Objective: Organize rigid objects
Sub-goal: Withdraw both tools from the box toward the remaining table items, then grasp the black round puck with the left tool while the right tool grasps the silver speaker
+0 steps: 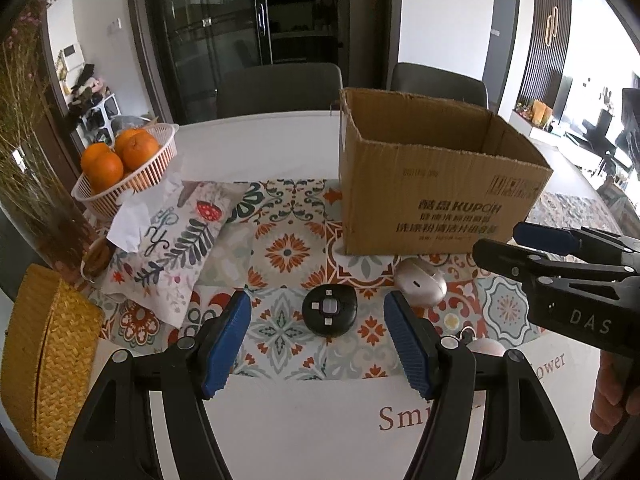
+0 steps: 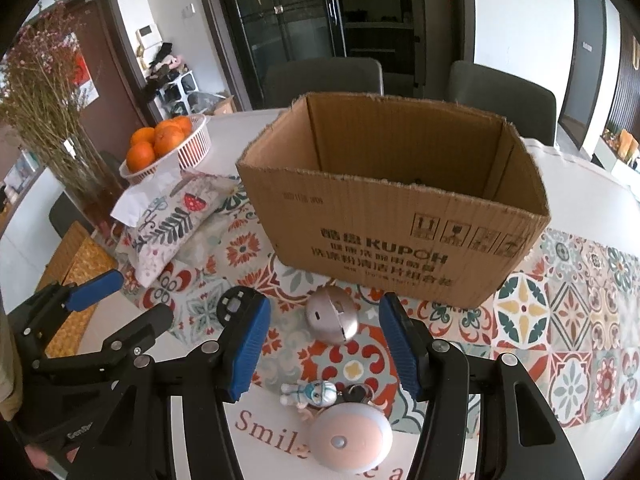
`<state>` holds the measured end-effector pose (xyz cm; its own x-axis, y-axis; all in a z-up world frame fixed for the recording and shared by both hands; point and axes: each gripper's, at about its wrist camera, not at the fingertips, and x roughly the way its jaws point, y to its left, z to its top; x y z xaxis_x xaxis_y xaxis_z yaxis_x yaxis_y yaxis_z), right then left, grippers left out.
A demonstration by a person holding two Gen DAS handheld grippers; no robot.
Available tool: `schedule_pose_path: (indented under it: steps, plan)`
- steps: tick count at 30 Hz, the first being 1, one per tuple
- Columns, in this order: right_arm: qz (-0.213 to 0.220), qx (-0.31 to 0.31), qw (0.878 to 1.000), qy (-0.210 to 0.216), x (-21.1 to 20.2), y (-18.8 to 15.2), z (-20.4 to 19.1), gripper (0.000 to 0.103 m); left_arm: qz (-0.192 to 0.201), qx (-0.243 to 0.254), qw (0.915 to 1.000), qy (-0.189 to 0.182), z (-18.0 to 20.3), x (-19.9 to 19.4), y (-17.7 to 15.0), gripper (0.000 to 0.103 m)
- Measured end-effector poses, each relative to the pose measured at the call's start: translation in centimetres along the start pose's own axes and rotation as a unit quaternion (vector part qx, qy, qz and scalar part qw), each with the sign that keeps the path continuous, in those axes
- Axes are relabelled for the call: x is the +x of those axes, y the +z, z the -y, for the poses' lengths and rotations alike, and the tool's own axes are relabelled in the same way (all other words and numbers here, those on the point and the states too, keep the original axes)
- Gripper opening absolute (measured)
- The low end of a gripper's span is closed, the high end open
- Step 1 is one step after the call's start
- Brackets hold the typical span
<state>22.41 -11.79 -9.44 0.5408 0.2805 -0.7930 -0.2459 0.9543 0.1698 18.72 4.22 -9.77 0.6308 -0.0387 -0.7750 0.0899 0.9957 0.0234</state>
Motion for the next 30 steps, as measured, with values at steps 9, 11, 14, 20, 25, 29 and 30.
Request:
schedule_pose_path:
  steps: [9, 11, 14, 20, 25, 29, 30]
  plan:
    - [-0.034, -0.001, 0.999, 0.007, 2.5, -0.6, 0.5, 0.058, -0.039, 0.005, 0.9990, -0.022, 0.3, 2.9, -0.4, 0.068]
    - [-0.042, -0.001, 0.999, 0.009, 3.2, -0.7, 0.7, 0.058, -0.050, 0.009, 0.9983, -0.029, 0.4, 3.6, -0.5, 0.068]
    - [-0.053, -0.002, 0.999, 0.014, 4.3, -0.8, 0.9, 0.058, -0.062, 0.017, 0.9972, -0.037, 0.5, 4.7, -0.5, 0.068]
    - [-0.073, -0.012, 0.997, 0.025, 6.5, -0.9, 0.8, 0.058, -0.084, 0.033, 0.9947, -0.048, 0.8, 6.7, -0.6, 0.068]
    - [-0.085, -0.022, 0.996, 0.028, 7.9, -0.9, 0.6, 0.058, -0.095, 0.045, 0.9929, -0.054, 0.8, 8.1, -0.7, 0.068]
    - [-0.096, -0.029, 0.994, 0.033, 9.1, -1.0, 0.4, 0.058, -0.103, 0.051, 0.9917, -0.058, 0.7, 9.3, -0.8, 0.068]
    - [-0.099, -0.030, 0.994, 0.034, 9.4, -1.0, 0.4, 0.058, -0.104, 0.052, 0.9914, -0.060, 0.7, 9.6, -0.8, 0.068]
